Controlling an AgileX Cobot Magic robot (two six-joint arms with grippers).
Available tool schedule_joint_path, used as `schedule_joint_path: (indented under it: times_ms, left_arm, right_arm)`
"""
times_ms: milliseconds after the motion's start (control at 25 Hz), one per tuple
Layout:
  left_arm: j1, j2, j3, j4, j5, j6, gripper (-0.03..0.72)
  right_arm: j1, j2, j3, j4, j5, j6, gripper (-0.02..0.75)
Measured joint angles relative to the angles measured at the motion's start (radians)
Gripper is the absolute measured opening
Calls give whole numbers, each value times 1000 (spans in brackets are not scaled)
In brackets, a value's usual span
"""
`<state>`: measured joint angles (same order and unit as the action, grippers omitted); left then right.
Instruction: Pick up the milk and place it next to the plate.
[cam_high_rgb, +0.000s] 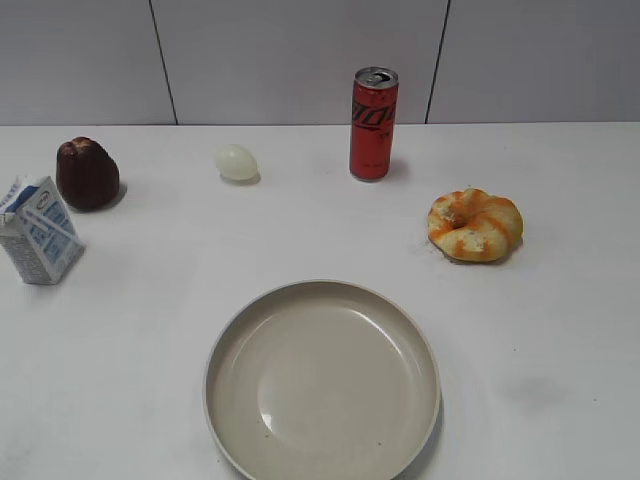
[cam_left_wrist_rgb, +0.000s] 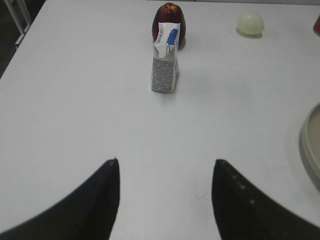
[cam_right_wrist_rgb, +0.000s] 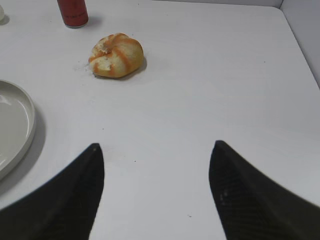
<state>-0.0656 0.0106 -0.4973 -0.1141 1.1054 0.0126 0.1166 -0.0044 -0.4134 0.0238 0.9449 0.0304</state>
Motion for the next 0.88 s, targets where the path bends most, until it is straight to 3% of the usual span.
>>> schedule_joint_path:
  times_ms: [880]
  left_arm:
    - [0, 0, 0, -7, -1, 0, 426]
  right_arm:
    - [0, 0, 0, 0, 0, 0, 500]
